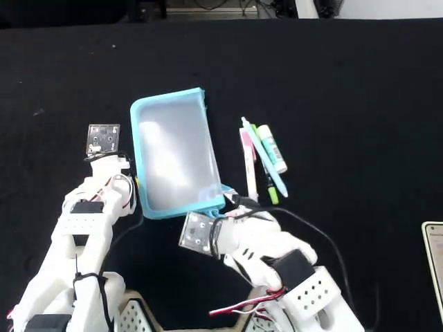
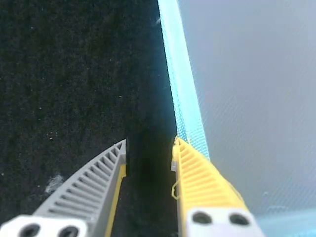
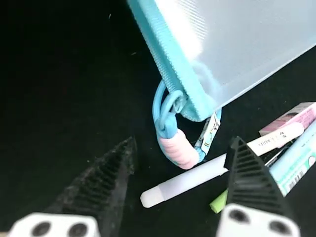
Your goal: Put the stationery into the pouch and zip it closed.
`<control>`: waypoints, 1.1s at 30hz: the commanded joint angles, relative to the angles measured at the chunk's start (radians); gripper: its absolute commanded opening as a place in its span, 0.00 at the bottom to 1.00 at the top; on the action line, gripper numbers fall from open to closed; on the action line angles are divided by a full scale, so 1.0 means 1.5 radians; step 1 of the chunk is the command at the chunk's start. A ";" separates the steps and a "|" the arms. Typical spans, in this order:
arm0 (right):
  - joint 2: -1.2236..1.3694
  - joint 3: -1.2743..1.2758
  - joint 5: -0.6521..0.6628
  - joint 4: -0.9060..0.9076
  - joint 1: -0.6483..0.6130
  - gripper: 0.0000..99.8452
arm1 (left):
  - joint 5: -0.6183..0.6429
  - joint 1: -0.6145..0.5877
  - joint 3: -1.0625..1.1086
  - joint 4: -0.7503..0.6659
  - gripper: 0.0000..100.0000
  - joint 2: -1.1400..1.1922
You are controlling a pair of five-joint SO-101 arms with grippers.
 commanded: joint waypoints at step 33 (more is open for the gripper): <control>-0.010 -0.142 -0.093 -0.040 0.123 0.01 | 0.004 0.009 -0.036 -0.008 0.16 0.000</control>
